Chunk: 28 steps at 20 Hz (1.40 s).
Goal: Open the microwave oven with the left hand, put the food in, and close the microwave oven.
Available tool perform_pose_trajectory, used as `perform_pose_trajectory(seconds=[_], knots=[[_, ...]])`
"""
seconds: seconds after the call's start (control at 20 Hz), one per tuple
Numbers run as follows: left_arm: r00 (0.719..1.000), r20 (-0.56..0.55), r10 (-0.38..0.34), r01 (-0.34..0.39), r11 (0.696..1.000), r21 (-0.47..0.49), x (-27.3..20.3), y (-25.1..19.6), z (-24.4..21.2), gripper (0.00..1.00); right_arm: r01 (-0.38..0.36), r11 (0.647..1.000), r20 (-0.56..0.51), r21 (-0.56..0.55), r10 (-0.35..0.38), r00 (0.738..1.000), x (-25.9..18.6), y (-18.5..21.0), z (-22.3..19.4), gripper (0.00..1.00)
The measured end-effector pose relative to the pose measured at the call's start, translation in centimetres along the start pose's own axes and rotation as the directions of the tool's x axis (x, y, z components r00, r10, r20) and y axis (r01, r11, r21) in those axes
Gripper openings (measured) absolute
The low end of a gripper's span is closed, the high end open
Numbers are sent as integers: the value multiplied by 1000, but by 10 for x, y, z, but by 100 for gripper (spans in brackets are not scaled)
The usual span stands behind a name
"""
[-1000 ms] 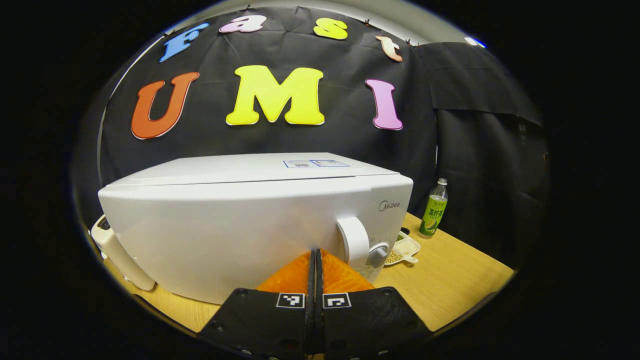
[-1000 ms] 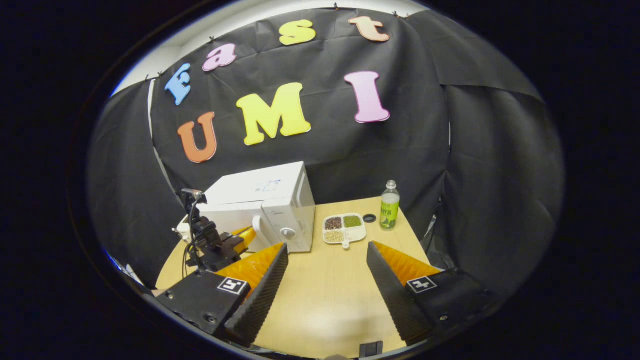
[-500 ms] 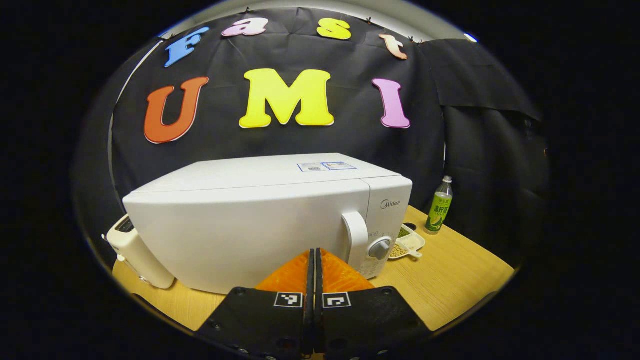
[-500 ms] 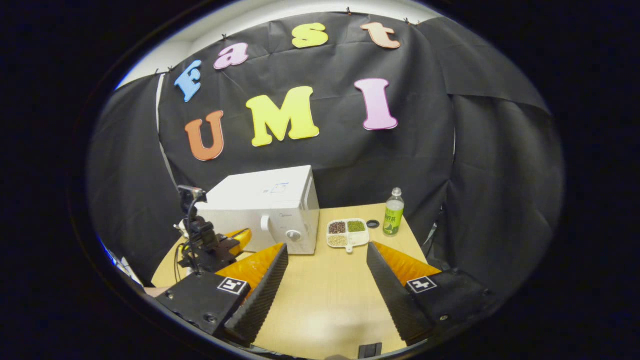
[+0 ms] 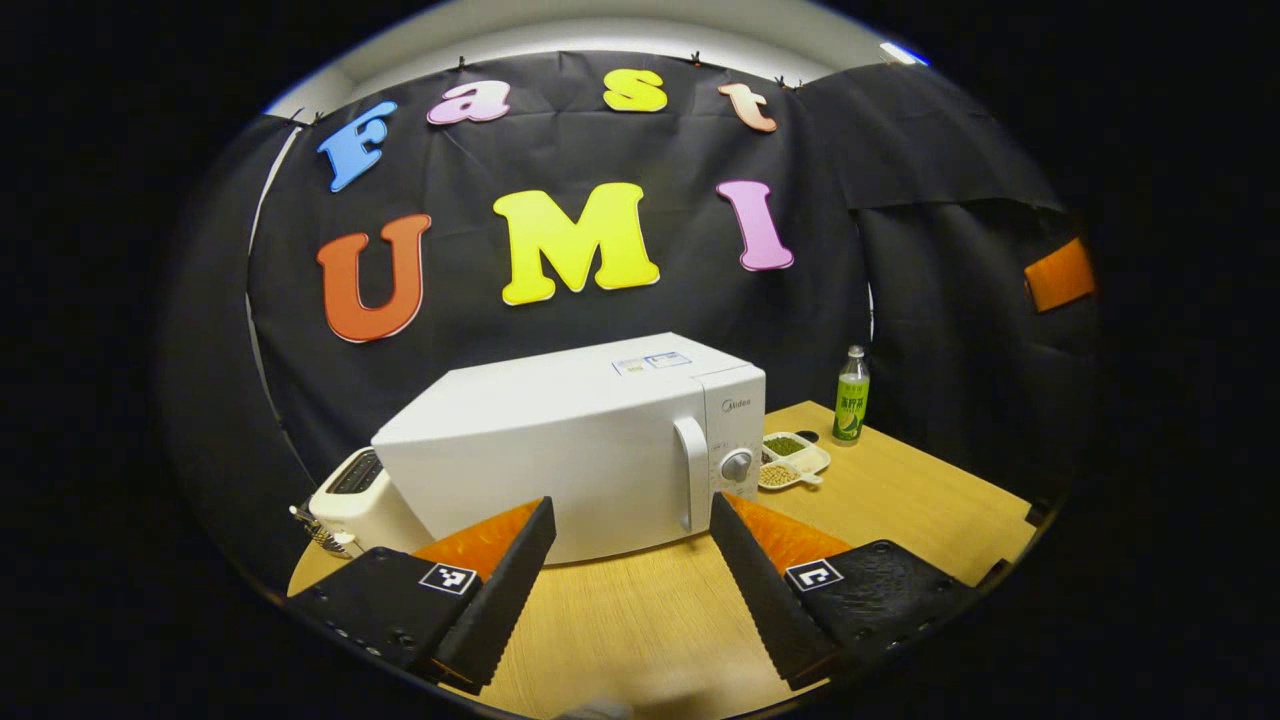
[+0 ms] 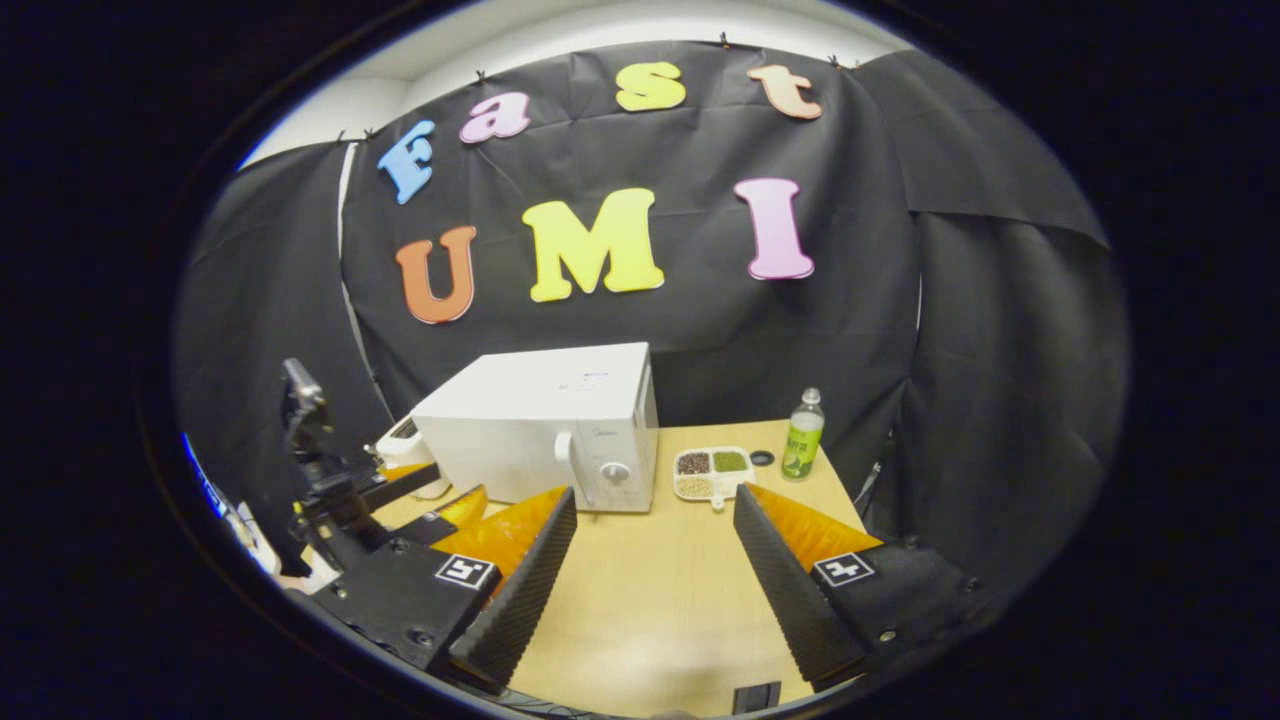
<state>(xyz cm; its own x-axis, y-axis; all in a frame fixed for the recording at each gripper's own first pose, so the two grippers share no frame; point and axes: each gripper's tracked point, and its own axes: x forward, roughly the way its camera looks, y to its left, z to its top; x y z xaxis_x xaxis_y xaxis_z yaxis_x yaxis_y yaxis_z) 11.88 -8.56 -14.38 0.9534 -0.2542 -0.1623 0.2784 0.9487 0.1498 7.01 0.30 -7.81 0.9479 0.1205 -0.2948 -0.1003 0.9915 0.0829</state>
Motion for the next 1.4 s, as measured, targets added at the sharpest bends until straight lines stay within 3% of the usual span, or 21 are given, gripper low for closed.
perform_pose_trajectory(seconds=[0.05,0.1,0.15,0.2,0.25,0.4,0.45,0.5,0.55,0.6,0.9,0.95,1.0,1.4], knots=[[999,20,29,-29,999,-16,-15,9,12,96,1,1000,21,-2,-1,1000,-3,4,4,92],[998,26,56,-55,998,-34,-30,18,21,96,3,1000,37,-4,-3,999,-5,8,4,100],[997,35,67,-66,997,-49,-42,23,31,96,1,1000,48,-5,-1,999,-7,13,6,100],[996,51,70,-66,996,-65,-57,27,41,96,0,1000,60,-7,0,998,-9,18,8,92],[995,65,74,-69,995,-73,-70,32,51,96,0,1000,72,-10,1,997,-11,22,11,100],[989,76,128,-121,988,-91,-103,58,72,96,2,1000,122,-13,-1,993,-19,34,22,100],[984,84,155,-146,984,-98,-112,68,78,96,7,1000,137,-13,-5,991,-22,36,27,92],[981,90,172,-162,981,-108,-121,74,83,96,7,1000,158,-11,-5,988,-24,39,32,100],[978,92,185,-174,977,-123,-128,79,86,96,10,1000,174,-7,-9,985,-27,42,38,100],[976,89,198,-185,973,-140,-133,82,89,96,13,1000,187,-5,-12,982,-29,43,40,92],[969,97,227,-209,964,-165,-151,91,101,96,33,999,230,1,-32,973,-41,44,53,92],[969,82,233,-215,960,-177,-151,92,100,96,36,999,231,1,-35,972,-42,44,53,100],[969,76,235,-218,958,-186,-153,93,101,96,41,999,235,2,-41,971,-43,42,55,92],[964,80,253,-236,956,-175,-155,97,106,96,64,998,267,-17,-57,962,-57,39,69,91]])
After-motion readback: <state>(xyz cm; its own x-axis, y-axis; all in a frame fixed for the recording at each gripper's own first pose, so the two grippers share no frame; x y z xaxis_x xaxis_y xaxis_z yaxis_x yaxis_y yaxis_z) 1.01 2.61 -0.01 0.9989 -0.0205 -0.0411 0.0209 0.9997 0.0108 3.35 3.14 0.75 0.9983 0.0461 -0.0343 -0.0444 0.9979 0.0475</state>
